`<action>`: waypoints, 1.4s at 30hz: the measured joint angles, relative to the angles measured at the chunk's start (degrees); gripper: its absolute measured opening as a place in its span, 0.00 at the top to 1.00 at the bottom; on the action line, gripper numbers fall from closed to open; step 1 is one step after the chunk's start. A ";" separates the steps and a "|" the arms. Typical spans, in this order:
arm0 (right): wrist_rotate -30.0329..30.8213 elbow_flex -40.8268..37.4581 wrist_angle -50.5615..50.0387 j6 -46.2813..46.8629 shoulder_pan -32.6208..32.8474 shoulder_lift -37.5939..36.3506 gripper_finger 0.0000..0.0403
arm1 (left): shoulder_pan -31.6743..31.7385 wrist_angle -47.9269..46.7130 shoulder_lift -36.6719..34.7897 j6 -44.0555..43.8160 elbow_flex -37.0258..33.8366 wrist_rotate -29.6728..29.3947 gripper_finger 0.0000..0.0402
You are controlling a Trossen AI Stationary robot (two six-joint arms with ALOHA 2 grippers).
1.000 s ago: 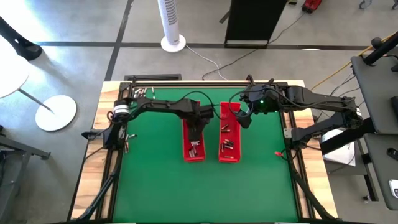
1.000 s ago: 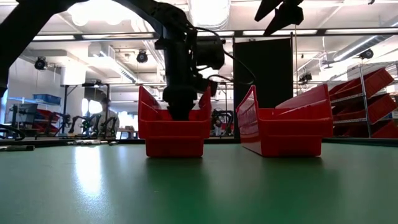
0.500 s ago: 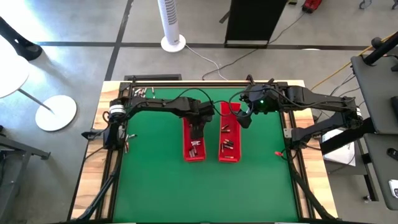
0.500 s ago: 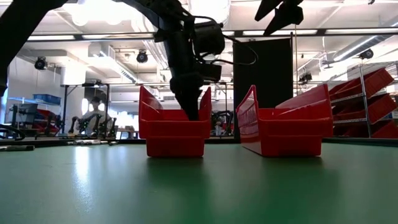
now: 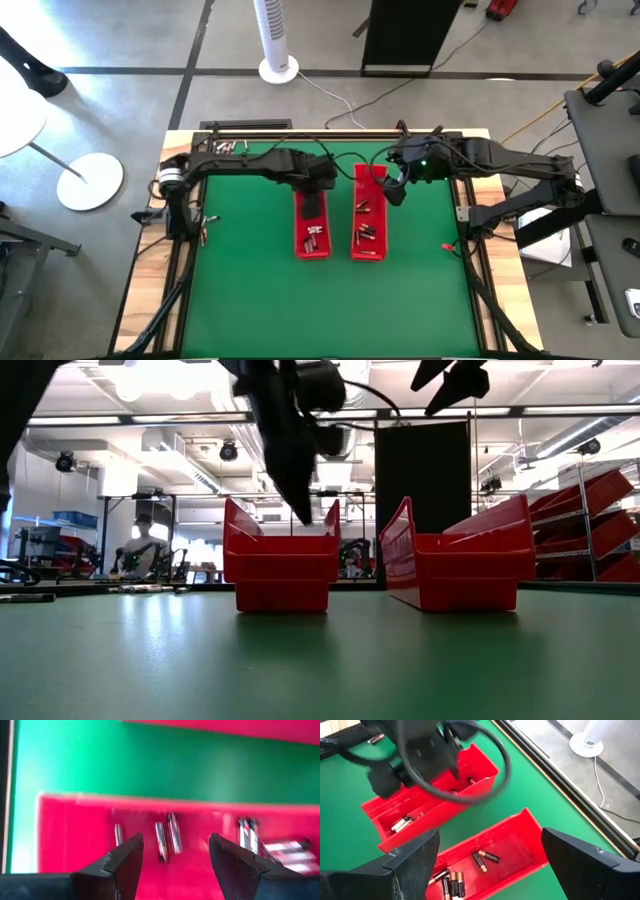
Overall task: Sort batteries
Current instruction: Put the silver battery into the left red bin
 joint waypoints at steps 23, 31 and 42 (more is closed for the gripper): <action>-0.95 -0.48 1.64 3.93 0.02 1.44 0.18 | 11.38 3.58 -29.80 -70.00 -33.86 -40.20 0.49; -3.50 -0.48 4.63 7.96 0.29 3.30 0.17 | 18.33 24.77 -26.84 -58.73 -44.10 -39.03 0.49; -3.96 -0.59 3.63 14.28 4.02 5.56 0.22 | 24.99 35.63 -19.55 -53.66 -50.57 -30.88 0.49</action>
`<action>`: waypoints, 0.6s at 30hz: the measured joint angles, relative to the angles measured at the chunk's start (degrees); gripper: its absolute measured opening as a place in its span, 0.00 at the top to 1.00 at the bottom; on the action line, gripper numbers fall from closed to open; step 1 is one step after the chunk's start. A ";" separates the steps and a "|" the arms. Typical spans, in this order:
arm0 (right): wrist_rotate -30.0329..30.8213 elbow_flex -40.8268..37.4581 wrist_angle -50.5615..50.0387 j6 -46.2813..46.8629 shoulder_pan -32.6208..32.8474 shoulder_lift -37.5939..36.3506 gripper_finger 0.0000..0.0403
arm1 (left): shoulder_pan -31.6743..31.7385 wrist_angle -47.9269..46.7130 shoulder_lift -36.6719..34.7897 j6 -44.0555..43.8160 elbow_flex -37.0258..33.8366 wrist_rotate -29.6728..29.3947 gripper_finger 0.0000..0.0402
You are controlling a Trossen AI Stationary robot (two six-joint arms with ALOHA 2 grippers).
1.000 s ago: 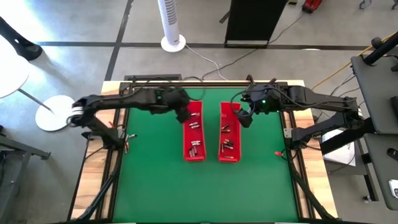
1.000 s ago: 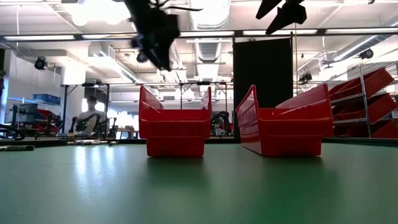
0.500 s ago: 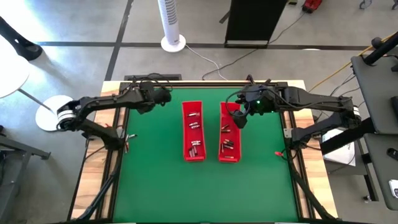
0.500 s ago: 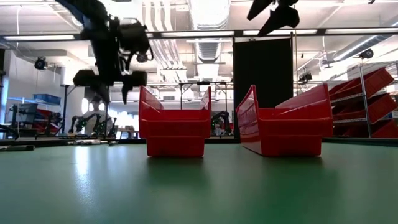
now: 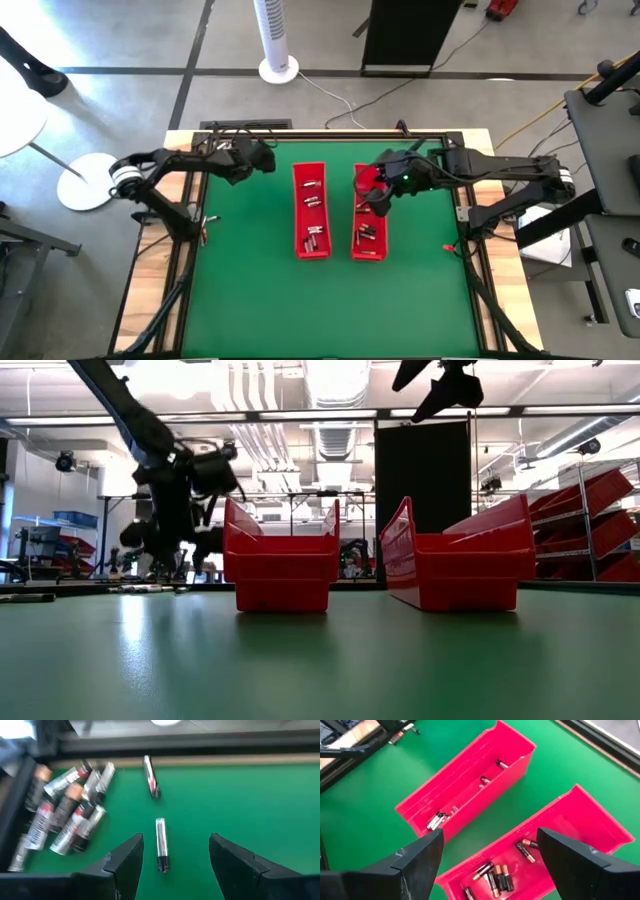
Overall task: Sort batteries
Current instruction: Put the silver battery into the left red bin
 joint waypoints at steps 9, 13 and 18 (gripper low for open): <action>0.00 -0.02 0.00 0.72 -0.13 2.90 0.22 | 4.87 9.72 4.64 3.41 -2.72 2.85 0.49; -0.15 -0.02 0.17 0.74 -0.15 4.68 0.21 | 4.95 12.61 7.27 4.70 -2.46 2.22 0.49; -0.59 0.25 0.33 0.85 -0.15 6.50 0.20 | 3.80 12.94 9.35 4.81 -2.33 0.88 0.51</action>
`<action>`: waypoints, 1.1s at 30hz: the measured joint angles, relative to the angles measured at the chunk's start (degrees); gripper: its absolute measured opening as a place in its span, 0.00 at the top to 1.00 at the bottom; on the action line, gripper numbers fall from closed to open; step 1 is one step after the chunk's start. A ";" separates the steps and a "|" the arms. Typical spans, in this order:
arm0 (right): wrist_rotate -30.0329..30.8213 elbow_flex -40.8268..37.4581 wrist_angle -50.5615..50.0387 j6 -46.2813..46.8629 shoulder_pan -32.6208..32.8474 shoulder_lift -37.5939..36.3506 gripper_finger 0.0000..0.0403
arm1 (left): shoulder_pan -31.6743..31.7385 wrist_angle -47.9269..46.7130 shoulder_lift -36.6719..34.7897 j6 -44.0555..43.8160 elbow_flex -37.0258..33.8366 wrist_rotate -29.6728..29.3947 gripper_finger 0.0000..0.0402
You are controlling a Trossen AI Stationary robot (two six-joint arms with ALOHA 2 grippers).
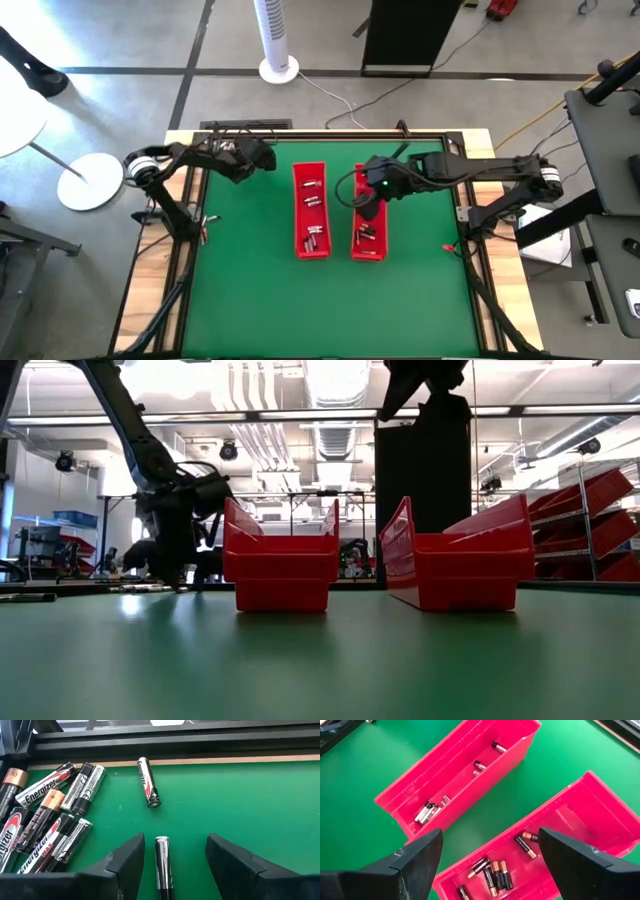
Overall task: Sort batteries
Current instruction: Put the silver battery into the left red bin
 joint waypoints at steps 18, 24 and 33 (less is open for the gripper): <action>-3.01 4.91 -0.37 -2.02 -4.05 0.78 0.22 | -5.37 3.83 -0.82 -12.39 -5.89 -2.28 0.92; -3.02 7.35 -0.41 -2.71 -4.96 0.78 0.21 | -5.99 3.92 -3.80 -13.35 -6.23 1.03 0.96; -6.08 9.08 -0.46 -5.39 -4.90 0.78 0.25 | -9.25 0.12 -19.91 -13.80 -6.37 5.61 0.98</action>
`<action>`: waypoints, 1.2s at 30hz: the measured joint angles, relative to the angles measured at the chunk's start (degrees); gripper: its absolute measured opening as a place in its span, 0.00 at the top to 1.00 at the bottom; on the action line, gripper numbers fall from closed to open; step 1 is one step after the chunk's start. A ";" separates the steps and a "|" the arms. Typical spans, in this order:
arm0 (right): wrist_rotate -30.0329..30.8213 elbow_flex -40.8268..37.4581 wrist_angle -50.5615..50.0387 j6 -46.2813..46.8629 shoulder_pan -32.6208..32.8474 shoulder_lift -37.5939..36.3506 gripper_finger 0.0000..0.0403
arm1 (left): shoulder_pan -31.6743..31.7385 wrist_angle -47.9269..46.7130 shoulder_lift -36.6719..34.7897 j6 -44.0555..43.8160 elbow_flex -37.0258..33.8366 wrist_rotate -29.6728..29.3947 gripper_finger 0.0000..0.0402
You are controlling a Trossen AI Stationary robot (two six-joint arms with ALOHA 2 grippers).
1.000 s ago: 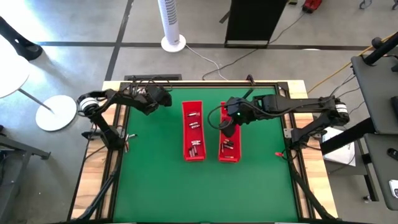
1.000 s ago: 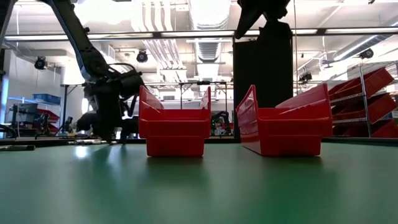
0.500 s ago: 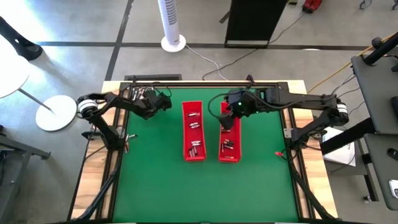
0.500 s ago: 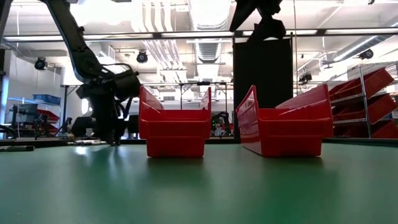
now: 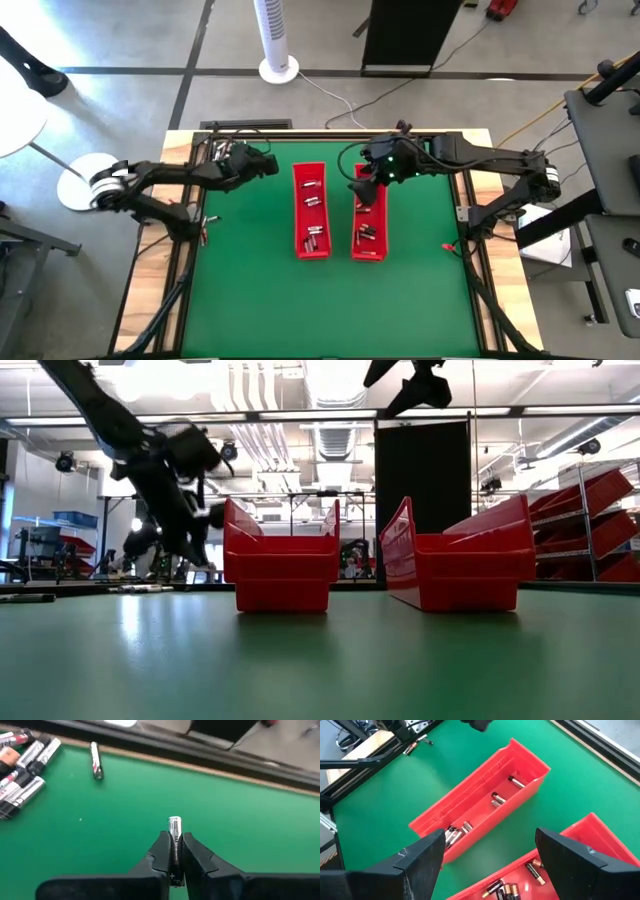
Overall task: Sort batteries
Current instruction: Put the silver battery into the left red bin
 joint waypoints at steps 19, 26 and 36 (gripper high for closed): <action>0.55 0.00 -0.03 -17.22 -0.09 0.00 0.24 | -17.59 1.13 -18.74 29.16 13.99 21.35 0.98; 1.36 -0.07 -7.57 -20.34 -0.04 -2.51 0.28 | -22.74 -3.10 -10.99 32.12 21.43 24.22 0.98; 5.53 -0.07 -14.49 -16.41 0.02 -9.09 0.28 | -22.52 -33.81 8.63 47.27 41.33 23.82 0.98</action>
